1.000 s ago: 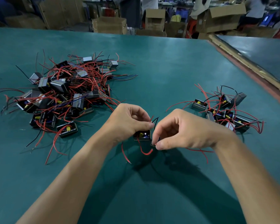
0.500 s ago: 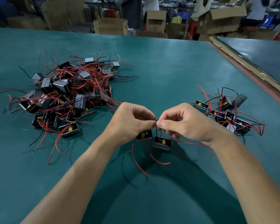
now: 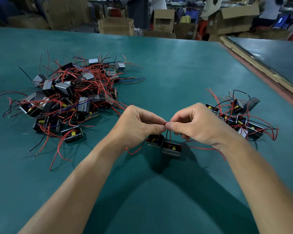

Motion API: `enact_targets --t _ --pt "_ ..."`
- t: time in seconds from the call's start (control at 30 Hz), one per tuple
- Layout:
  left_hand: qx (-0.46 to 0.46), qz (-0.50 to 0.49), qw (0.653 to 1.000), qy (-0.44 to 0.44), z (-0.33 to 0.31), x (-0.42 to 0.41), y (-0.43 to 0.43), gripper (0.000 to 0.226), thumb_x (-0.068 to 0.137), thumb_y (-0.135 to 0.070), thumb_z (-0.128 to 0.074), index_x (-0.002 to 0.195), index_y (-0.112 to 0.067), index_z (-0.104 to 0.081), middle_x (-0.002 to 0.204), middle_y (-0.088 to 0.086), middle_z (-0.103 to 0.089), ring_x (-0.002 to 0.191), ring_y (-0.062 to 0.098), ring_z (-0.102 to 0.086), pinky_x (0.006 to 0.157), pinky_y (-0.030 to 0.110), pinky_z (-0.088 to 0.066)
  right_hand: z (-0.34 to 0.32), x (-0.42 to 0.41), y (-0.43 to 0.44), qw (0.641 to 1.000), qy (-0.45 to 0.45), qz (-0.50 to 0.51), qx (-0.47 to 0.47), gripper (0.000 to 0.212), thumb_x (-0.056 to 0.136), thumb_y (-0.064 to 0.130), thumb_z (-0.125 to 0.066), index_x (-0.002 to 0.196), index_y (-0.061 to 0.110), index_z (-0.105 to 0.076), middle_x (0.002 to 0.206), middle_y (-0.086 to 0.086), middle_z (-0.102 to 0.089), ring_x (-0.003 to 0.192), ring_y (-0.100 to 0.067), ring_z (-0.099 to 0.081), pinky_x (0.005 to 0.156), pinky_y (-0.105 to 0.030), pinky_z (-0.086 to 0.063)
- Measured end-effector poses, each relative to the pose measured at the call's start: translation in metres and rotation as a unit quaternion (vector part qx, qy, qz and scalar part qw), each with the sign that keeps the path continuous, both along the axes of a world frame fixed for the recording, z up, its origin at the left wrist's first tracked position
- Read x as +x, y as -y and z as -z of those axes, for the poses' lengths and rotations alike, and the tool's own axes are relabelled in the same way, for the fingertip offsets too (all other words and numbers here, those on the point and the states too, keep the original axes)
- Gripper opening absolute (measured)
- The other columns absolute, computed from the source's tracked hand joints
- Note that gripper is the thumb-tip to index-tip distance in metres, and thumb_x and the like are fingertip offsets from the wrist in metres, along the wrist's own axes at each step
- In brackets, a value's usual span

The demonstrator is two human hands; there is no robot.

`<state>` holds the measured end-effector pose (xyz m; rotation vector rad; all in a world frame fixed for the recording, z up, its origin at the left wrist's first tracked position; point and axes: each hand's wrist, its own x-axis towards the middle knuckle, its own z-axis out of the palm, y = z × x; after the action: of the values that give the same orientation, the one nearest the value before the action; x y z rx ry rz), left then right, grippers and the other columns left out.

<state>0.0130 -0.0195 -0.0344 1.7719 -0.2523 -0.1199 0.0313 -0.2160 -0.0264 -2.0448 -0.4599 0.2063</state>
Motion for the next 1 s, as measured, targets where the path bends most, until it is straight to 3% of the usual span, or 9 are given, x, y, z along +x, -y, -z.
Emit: enact_targets --t 0.17,0.3,0.43,0.6,0.77,1.0 --pt "0.006 -0.007 1.000 0.016 0.0002 0.0001 0.0007 0.022 0.081 -0.001 -0.075 0.077 -0.023 -0.079 0.076 -0.001 -0.076 0.068 0.005 -0.065 0.070 0.019 -0.053 -0.0008 0.0006 0.0018 1.000 0.002 -0.008 -0.003 0.009 0.086 0.022 -0.074 0.078 0.023 -0.078 0.062 0.002 -0.069 0.050 -0.007 -0.053 0.050 -0.021 -0.045" --pt "-0.002 -0.008 1.000 0.019 0.0007 -0.0002 0.0010 0.018 0.081 -0.003 -0.076 0.079 -0.021 -0.079 0.078 0.002 -0.076 0.070 0.009 -0.066 0.073 0.024 -0.055 -0.0037 -0.0019 0.0011 1.000 -0.009 -0.019 -0.004 0.016 0.089 0.017 -0.072 0.076 0.023 -0.078 0.064 0.003 -0.071 0.049 -0.004 -0.054 0.052 -0.017 -0.046" --pt "-0.015 -0.003 0.999 0.029 0.0001 -0.0004 0.0029 0.023 0.081 -0.002 -0.076 0.081 -0.025 -0.079 0.084 0.015 -0.075 0.073 0.016 -0.062 0.075 0.033 -0.053 -0.0063 -0.0043 -0.0012 1.000 -0.005 -0.026 -0.011 0.026 0.090 0.018 -0.070 0.066 0.026 -0.076 0.061 0.005 -0.069 0.049 -0.005 -0.054 0.050 -0.016 -0.044" --pt "-0.023 0.013 0.999 0.039 -0.0008 -0.0018 0.0044 0.016 0.078 -0.009 -0.074 0.084 -0.024 -0.079 0.090 0.030 -0.068 0.069 0.021 -0.053 0.071 0.037 -0.045 -0.0058 -0.0050 -0.0036 0.999 -0.018 -0.027 -0.007 0.020 0.088 0.027 -0.073 0.069 0.020 -0.076 0.062 -0.001 -0.070 0.049 -0.008 -0.055 0.050 -0.017 -0.046" --pt "-0.019 0.015 0.999 0.044 0.0009 -0.0003 0.0041 0.011 0.084 -0.009 -0.073 0.080 -0.018 -0.078 0.074 0.009 -0.073 0.061 0.011 -0.057 0.067 0.031 -0.048 -0.0058 -0.0051 -0.0037 0.999 -0.013 -0.043 -0.019 0.031 0.090 0.014 -0.070 0.062 0.026 -0.074 0.057 -0.001 -0.066 0.046 -0.007 -0.056 0.048 -0.017 -0.044" --pt "-0.005 0.004 0.999 0.044 0.0004 -0.0003 0.0060 0.012 0.087 -0.005 -0.069 0.077 -0.009 -0.072 0.065 0.010 -0.064 0.059 0.020 -0.052 0.065 0.037 -0.045 -0.0042 -0.0046 -0.0019 0.998 -0.004 -0.047 -0.028 0.017 0.085 0.026 -0.071 0.069 0.019 -0.074 0.058 -0.007 -0.064 0.050 -0.009 -0.057 0.050 -0.021 -0.048"
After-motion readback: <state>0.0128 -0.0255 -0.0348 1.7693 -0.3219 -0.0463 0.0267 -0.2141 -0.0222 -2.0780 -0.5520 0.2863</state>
